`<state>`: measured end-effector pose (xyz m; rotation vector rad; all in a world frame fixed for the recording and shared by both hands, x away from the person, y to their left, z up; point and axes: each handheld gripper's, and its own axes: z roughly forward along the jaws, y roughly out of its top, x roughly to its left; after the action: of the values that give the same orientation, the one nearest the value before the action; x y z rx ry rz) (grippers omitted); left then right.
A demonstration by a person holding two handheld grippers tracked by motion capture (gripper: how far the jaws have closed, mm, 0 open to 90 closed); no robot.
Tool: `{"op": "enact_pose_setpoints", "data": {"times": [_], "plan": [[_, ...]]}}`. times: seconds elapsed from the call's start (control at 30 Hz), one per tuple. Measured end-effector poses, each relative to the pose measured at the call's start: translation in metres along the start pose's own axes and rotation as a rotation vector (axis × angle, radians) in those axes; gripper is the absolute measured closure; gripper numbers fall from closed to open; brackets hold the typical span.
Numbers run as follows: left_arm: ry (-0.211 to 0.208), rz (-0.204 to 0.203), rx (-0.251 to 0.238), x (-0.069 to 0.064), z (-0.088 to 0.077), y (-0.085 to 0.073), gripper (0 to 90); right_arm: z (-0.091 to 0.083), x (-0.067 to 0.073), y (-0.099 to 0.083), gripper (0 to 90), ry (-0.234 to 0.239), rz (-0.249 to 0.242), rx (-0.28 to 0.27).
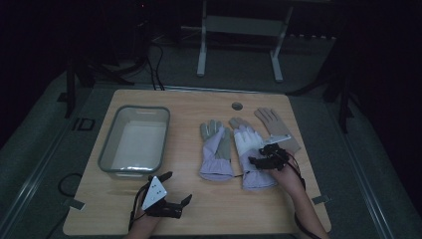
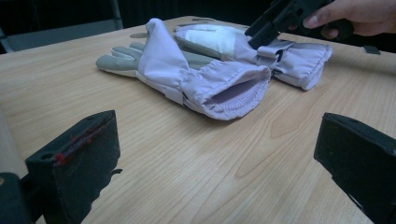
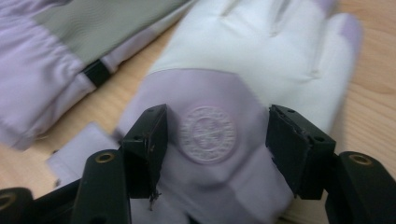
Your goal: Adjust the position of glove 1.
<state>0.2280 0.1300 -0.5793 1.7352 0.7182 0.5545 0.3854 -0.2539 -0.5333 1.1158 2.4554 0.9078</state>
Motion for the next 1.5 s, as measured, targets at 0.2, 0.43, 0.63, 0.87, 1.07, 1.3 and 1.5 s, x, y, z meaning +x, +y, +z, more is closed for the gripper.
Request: {"op": "enact_pose_setpoints", "data": {"times": [0.2, 0.43, 0.63, 0.87, 1.07, 1.3, 1.5], "plan": [[0.003, 0.000, 0.000, 0.000, 0.000, 0.000, 0.7, 0.003, 0.007, -0.002, 53.2, -0.021, -0.030, 0.026], [0.003, 0.000, -0.002, 0.000, 0.000, 0.000, 0.7, -0.008, 0.020, -0.001, 73.6, -0.083, -0.002, -0.007], [0.003, -0.001, 0.000, 0.000, 0.000, 0.000, 0.6, -0.024, 0.021, 0.002, 75.8, -0.087, 0.022, -0.026], [0.005, -0.001, -0.001, 0.000, 0.000, 0.000, 0.7, -0.059, 0.020, 0.012, 76.5, -0.128, 0.062, -0.088], [0.005, -0.001, -0.001, 0.000, 0.000, 0.000, 0.6, -0.081, 0.019, 0.023, 76.7, -0.138, 0.061, -0.129], [0.006, 0.000, -0.001, 0.000, 0.000, 0.000, 0.6, -0.103, 0.023, 0.044, 76.8, -0.160, 0.052, -0.175], [0.007, 0.002, -0.002, -0.001, 0.000, 0.000, 0.6, -0.116, 0.035, 0.074, 76.9, -0.167, 0.035, -0.209]]}}
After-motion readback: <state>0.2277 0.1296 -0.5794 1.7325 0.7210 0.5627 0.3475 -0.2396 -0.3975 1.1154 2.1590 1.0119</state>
